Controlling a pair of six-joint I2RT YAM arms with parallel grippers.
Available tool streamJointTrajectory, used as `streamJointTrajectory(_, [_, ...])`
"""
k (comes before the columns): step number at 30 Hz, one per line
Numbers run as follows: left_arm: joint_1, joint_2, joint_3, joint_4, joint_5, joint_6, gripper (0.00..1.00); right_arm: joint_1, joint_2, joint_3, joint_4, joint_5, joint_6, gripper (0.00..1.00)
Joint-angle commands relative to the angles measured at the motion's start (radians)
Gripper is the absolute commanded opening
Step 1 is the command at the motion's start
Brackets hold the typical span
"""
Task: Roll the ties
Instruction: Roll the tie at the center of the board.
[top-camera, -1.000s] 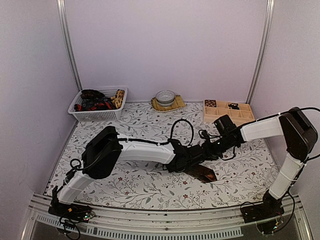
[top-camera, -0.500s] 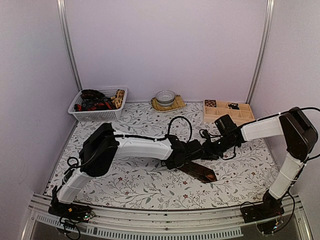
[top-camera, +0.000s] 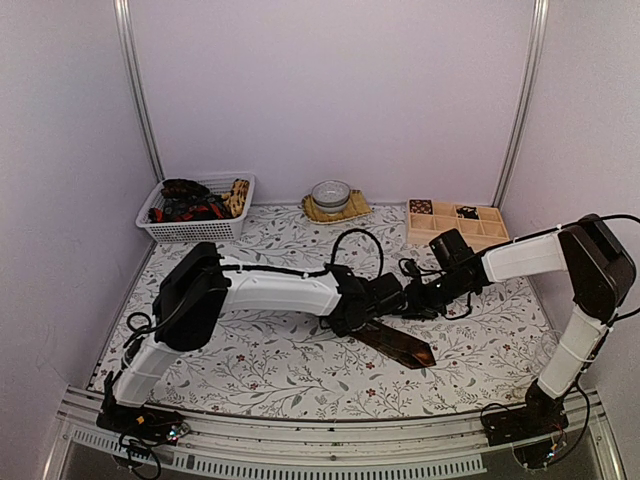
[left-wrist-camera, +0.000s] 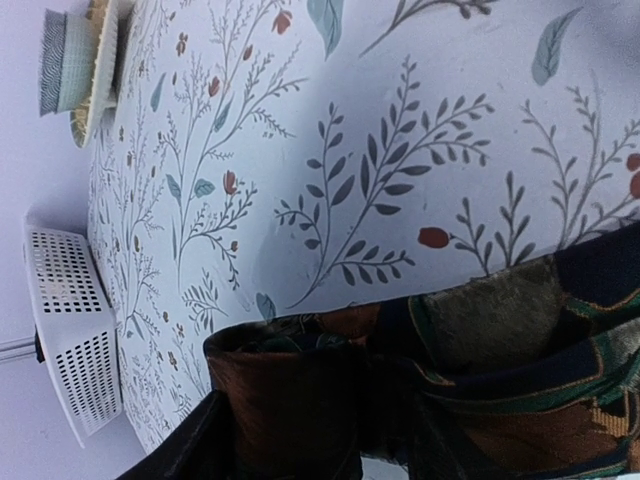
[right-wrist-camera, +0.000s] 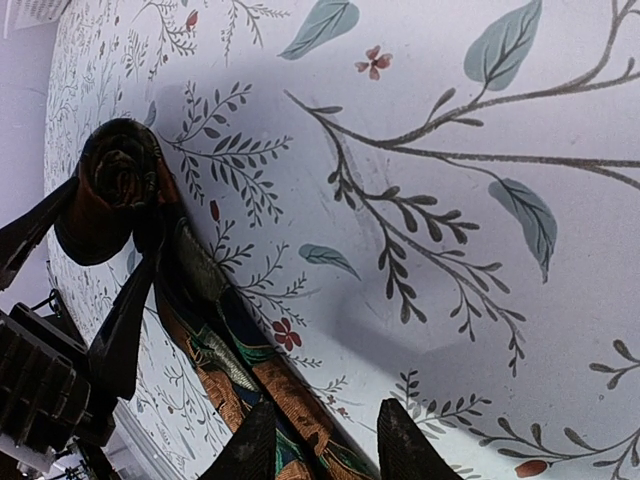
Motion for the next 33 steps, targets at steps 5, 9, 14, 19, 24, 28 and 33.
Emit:
streamJointTrajectory(5, [0.033, -0.058, -0.026, 0.022, 0.012, 0.001, 0.61, -0.008, -0.097, -0.002, 0.018, -0.006, 0.004, 0.35])
streamJointTrajectory(9, [0.035, -0.065, -0.031, 0.03, 0.012, 0.006, 0.62, -0.008, -0.097, -0.001, 0.019, -0.005, 0.005, 0.35])
streamJointTrajectory(14, [0.034, -0.077, -0.035, 0.043, 0.015, 0.013, 0.63, -0.008, -0.097, -0.002, 0.02, -0.004, 0.007, 0.35])
streamJointTrajectory(19, [0.036, -0.089, -0.031, 0.051, 0.007, 0.021, 0.65, -0.008, -0.097, -0.003, 0.019, -0.003, 0.008, 0.35])
streamJointTrajectory(24, [0.037, -0.095, -0.028, 0.055, 0.02, 0.026, 0.66, -0.008, -0.099, 0.002, 0.019, -0.003, 0.008, 0.35])
streamJointTrajectory(28, [0.033, -0.11, -0.03, 0.064, 0.089, 0.027, 0.71, -0.008, -0.101, 0.006, 0.017, 0.003, 0.008, 0.35])
streamJointTrajectory(33, [0.03, -0.196, -0.059, 0.132, 0.285, 0.027, 0.87, -0.008, -0.114, 0.014, 0.02, 0.003, 0.015, 0.35])
